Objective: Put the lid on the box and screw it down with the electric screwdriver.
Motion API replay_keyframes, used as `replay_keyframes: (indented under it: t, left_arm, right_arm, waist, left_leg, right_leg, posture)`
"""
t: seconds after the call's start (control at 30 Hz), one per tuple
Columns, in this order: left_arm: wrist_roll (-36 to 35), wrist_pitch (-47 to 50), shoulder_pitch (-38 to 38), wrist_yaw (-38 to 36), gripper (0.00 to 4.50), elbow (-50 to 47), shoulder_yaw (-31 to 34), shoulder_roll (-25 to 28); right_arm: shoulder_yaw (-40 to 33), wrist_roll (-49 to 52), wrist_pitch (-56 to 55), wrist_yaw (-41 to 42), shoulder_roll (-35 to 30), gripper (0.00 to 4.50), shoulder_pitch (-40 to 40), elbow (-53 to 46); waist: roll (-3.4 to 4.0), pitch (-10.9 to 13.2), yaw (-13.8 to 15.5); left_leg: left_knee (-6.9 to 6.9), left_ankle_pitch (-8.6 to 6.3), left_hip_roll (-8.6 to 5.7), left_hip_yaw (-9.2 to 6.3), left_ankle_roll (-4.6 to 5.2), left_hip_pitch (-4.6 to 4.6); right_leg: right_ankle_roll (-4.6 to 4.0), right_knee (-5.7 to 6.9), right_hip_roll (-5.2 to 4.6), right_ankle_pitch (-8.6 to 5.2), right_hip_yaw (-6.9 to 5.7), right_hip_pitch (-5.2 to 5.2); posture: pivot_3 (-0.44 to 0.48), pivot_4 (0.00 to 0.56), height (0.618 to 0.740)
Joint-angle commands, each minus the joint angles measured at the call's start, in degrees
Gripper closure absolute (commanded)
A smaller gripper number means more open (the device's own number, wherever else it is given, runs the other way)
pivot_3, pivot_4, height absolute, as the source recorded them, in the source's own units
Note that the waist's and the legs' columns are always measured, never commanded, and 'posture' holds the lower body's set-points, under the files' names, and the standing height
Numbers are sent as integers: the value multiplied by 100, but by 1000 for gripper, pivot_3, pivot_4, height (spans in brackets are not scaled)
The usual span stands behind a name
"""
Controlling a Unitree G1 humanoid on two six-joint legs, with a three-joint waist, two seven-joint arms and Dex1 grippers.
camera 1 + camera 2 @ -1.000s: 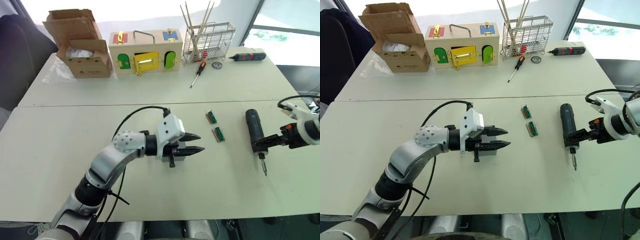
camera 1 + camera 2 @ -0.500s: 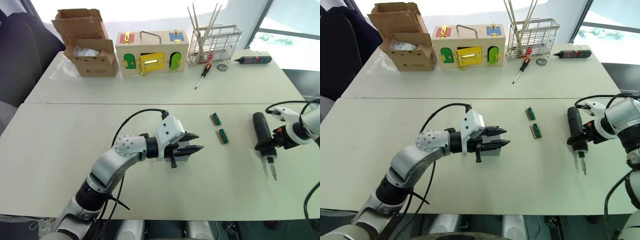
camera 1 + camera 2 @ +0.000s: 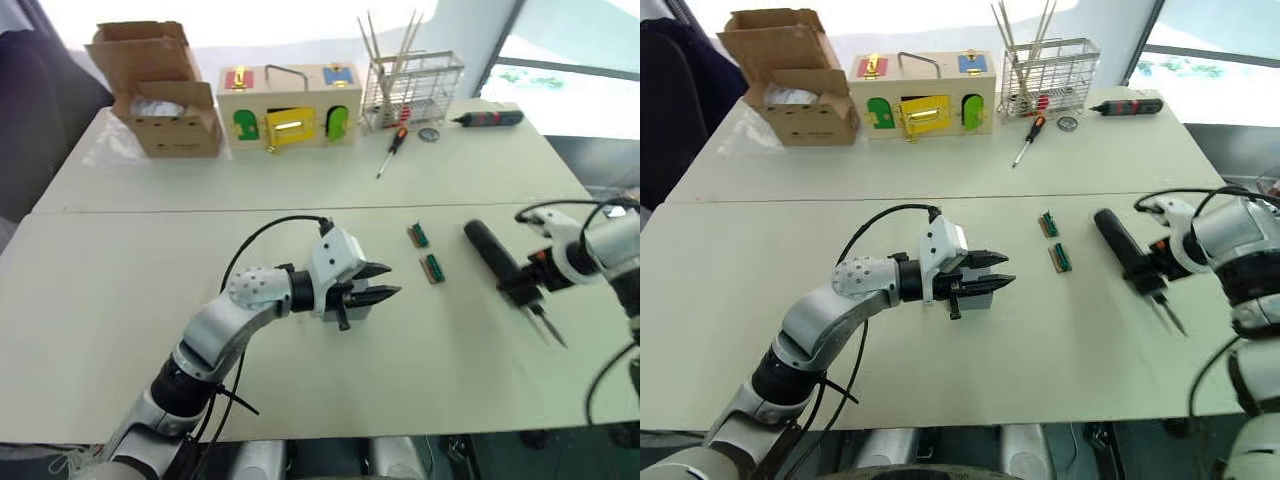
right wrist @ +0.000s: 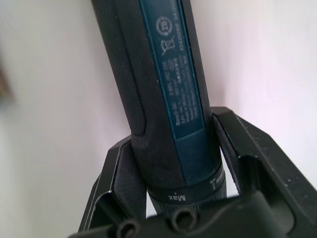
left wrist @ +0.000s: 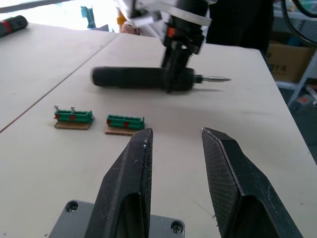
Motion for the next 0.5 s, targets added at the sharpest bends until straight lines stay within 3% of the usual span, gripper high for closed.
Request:
replay_keyframes:
  t: [0.03, 0.17, 0.23, 0.3, 0.4, 0.5]
  left_arm:
    - [-132, -100, -117, -345, 2966, -20, 265, 255]
    - [-269, -72, -234, -613, 2966, 105, 366, 396]
    - [-250, -84, -397, -724, 2966, 335, 497, 485]
    - [-227, -131, -543, -872, 2966, 563, 625, 664]
    - [-222, -55, -838, -994, 2966, 797, 704, 819]
    - [-313, 17, -902, -1182, 2966, 835, 804, 998]
  right_arm:
    - [-1463, 569, 426, -293, -102, 2636, -681, -934]
    - [-3424, 1113, 792, -1207, 562, 2636, -553, -1912]
    - [-5002, 1382, 662, -2221, 1776, 2636, -571, -2780]
    - [-5960, 1650, 57, -2999, 2929, 2636, -376, -3794]
    - [-5834, 1790, -336, -3364, 3792, 2636, 680, -5022]
    - [-5975, 2413, -551, -3852, 4717, 2636, 955, -5586]
  waist:
    - [52, -2, 34]
    - [52, -3, 140]
    - [41, -6, 170]
    - [41, -6, 167]
    - [37, -9, 248]
    - [41, -7, 189]
  left_leg:
    - [-4, 0, 0, 2, 0, -8]
    - [-29, 3, 12, -20, -5, -62]
    - [-25, 3, 11, -19, -5, -70]
    - [-2, 5, 10, -13, -10, -76]
    - [9, 17, -6, -29, -26, -71]
    - [5, 15, -15, -28, -21, -71]
  right_leg:
    - [1, 4, 0, 1, 4, -16]
    - [3, 32, 5, 0, -26, -90]
    - [3, 46, 4, 0, -29, -93]
    - [2, 46, 3, 0, -27, -89]
    - [4, 86, -1, 2, -21, -87]
    - [4, 92, -2, 2, -16, -92]
  posture:
    - [0, 150, 730]
    - [0, 150, 730]
    - [0, 150, 730]
    - [0, 150, 730]
    - [0, 150, 730]
    - [0, 150, 730]
